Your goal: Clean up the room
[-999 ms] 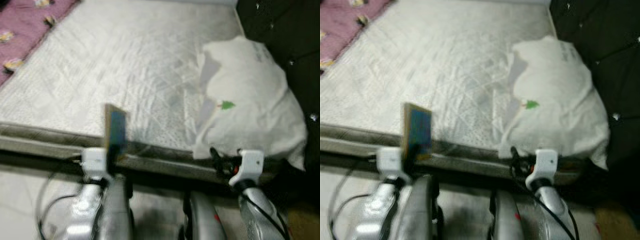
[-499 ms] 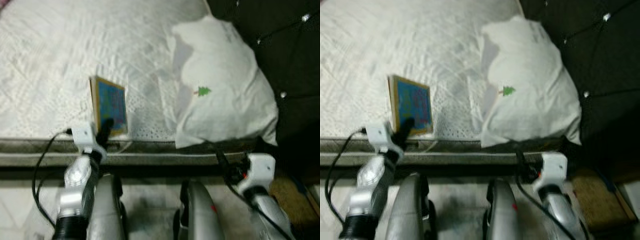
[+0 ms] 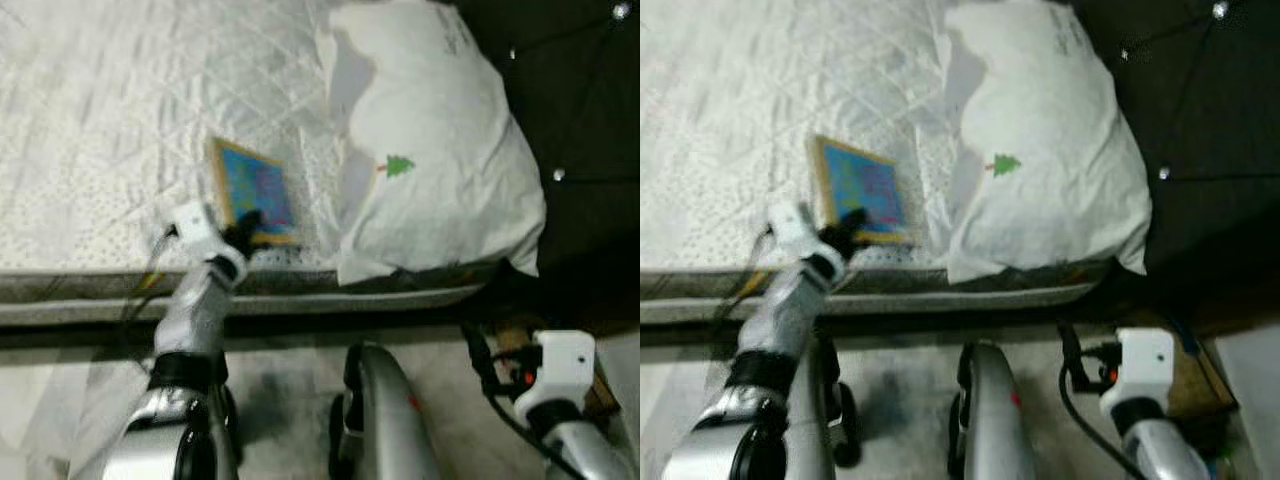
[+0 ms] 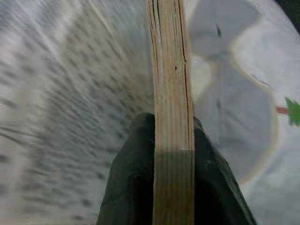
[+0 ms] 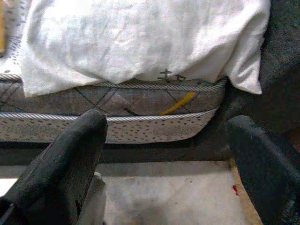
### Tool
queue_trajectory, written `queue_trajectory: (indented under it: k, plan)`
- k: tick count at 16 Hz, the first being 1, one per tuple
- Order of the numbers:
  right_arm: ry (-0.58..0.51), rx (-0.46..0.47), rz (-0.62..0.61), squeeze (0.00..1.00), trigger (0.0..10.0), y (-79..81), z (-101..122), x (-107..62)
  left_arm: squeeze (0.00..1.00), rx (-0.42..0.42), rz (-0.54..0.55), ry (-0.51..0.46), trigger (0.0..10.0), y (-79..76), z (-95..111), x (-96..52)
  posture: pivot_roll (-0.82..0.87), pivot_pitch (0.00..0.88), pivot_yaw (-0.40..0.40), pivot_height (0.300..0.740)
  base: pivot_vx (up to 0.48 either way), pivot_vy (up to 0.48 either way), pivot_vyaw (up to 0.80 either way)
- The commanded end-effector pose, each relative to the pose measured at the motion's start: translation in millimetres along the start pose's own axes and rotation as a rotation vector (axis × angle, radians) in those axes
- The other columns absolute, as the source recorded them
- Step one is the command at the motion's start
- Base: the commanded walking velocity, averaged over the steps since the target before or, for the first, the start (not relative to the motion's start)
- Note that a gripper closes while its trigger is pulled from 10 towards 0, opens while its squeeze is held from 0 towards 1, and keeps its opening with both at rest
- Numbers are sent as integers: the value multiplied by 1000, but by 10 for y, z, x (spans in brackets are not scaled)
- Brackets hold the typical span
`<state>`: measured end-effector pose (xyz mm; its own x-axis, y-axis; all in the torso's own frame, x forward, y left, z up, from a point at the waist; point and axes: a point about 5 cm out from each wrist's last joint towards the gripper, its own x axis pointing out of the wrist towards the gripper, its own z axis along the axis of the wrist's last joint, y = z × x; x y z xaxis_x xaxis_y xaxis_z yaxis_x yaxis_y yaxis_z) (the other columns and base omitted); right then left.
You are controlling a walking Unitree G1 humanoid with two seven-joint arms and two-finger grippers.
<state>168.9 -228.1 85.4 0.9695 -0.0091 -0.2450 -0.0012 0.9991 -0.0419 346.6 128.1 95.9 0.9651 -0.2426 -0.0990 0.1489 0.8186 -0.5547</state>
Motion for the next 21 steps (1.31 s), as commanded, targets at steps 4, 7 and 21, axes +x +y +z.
queue_trajectory:
  k: [4, 7, 21]
  plan:
    - [16, 13, 99, 0, 10000, 26, 84, -123, 0, -125, -65, 156, 10000, -171, -279, 57, -289, 316, -139, 613, 0, 0, 0]
    - [47, 48, 180, 0, 10000, 130, 83, -123, 0, -119, -41, 261, 10000, -90, -398, 31, -284, 314, -130, 613, 0, 0, 0]
    - [49, 43, 146, 0, 10000, 134, 85, -110, 0, 40, 0, 129, 10000, 259, 116, 129, -299, 318, -109, 613, 0, 0, 0]
